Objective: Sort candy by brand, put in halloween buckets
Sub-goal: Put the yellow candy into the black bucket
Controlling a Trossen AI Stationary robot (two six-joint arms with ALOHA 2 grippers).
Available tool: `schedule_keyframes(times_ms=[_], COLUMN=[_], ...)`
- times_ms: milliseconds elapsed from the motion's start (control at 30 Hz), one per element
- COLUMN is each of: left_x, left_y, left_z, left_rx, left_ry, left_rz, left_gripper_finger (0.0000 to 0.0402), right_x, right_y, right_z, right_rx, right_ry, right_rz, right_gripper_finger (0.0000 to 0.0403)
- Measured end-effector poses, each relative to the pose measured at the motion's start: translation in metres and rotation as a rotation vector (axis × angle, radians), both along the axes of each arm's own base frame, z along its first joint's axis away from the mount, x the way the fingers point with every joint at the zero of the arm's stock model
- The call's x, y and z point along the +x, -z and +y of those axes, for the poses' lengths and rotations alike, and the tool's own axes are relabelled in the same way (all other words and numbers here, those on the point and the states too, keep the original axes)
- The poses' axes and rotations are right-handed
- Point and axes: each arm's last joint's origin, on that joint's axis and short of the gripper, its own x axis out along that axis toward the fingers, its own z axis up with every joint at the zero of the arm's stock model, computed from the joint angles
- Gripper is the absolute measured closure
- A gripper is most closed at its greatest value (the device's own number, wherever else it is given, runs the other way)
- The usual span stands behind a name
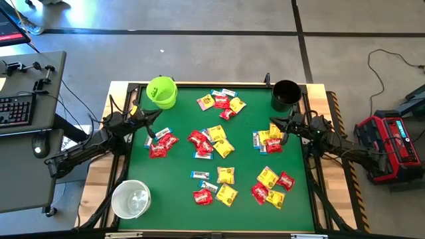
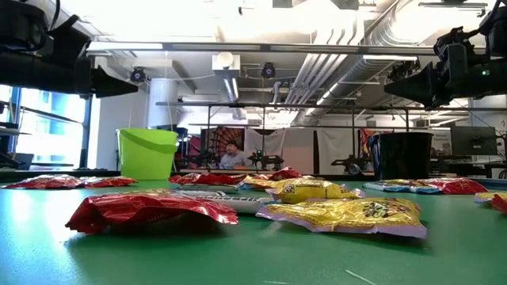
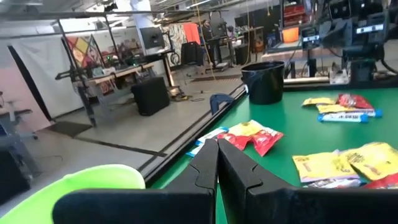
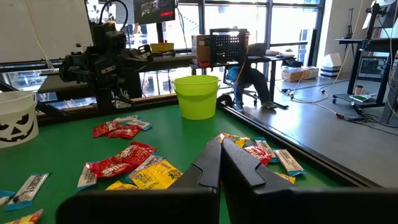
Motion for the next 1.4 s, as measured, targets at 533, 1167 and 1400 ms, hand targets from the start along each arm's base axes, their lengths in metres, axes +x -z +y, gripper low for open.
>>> schedule_keyframes(times_ms=[533, 1167, 1400], left_x=[0.0, 0.0, 0.0], left_y=[0.0, 0.0, 0.0], left_z=[0.0, 0.0, 0.0], left_rx=[-0.025, -0.176, -0.231], left_ry=[0.0, 0.003, 0.002], left_rz=[-0.015, -0.109, -0.145], left_gripper_finger=[0.0401, 0.0401, 0.0401], right_x=[0.0, -0.002, -0.002], right_y=[-0.004, -0.006, -0.01], right_z=[-0.001, -0.004, -0.003], right_rx=[0.31, 0.331, 0.454], right_ry=[0.01, 0.128, 0.089], right_rz=[-0.177, -0.231, -0.324], right_gripper_finger=[0.0402, 0.0402, 0.0402])
